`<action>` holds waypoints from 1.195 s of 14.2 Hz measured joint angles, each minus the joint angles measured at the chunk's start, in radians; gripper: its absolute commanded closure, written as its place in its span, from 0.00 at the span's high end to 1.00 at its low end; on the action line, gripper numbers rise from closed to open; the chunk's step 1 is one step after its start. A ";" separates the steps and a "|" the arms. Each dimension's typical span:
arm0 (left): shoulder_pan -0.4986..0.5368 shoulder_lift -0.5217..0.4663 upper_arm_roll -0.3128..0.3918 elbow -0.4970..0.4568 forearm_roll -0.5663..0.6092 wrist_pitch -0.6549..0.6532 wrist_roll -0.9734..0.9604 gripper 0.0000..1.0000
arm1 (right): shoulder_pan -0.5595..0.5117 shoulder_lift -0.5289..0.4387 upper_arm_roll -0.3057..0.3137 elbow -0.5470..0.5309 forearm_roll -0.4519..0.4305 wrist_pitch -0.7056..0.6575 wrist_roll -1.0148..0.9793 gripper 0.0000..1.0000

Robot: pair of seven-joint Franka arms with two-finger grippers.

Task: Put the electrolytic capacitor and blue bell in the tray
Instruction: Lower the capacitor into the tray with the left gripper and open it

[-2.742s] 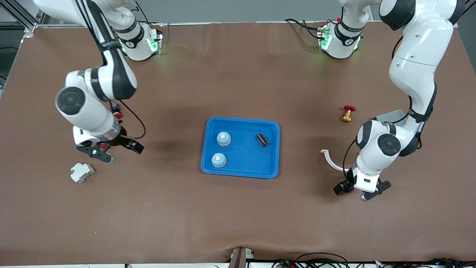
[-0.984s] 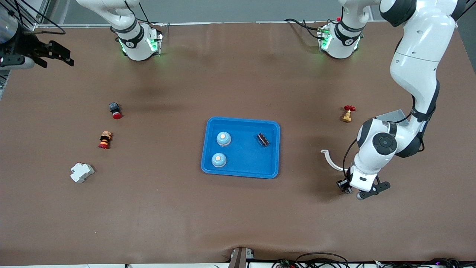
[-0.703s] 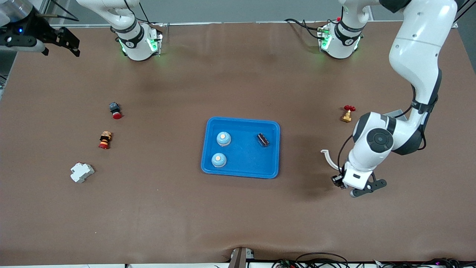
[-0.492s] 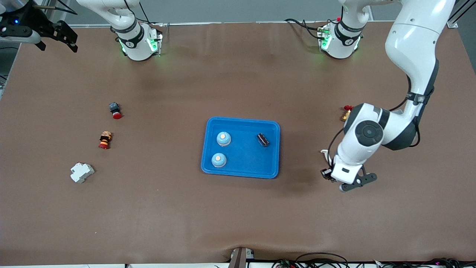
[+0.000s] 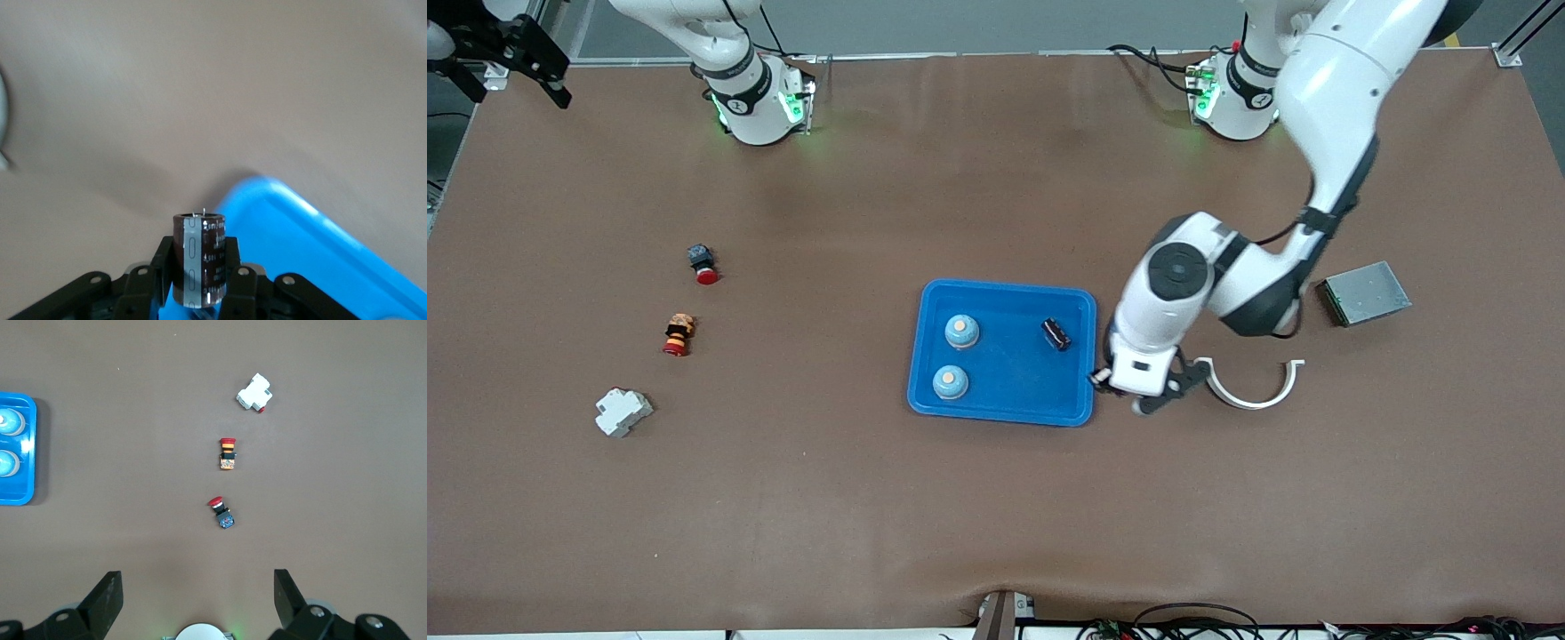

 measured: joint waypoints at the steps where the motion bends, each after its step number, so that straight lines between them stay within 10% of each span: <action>1: -0.033 0.017 0.001 0.010 0.000 0.000 -0.052 0.00 | 0.000 0.044 -0.001 0.062 -0.001 -0.027 0.000 1.00; 6: -0.116 0.110 0.043 0.080 0.000 0.012 -0.152 0.00 | -0.012 0.246 -0.011 0.289 -0.002 -0.084 0.003 1.00; 17: -0.190 0.180 0.146 0.135 0.000 0.055 -0.156 0.00 | -0.056 0.391 -0.014 0.334 0.004 0.080 0.093 1.00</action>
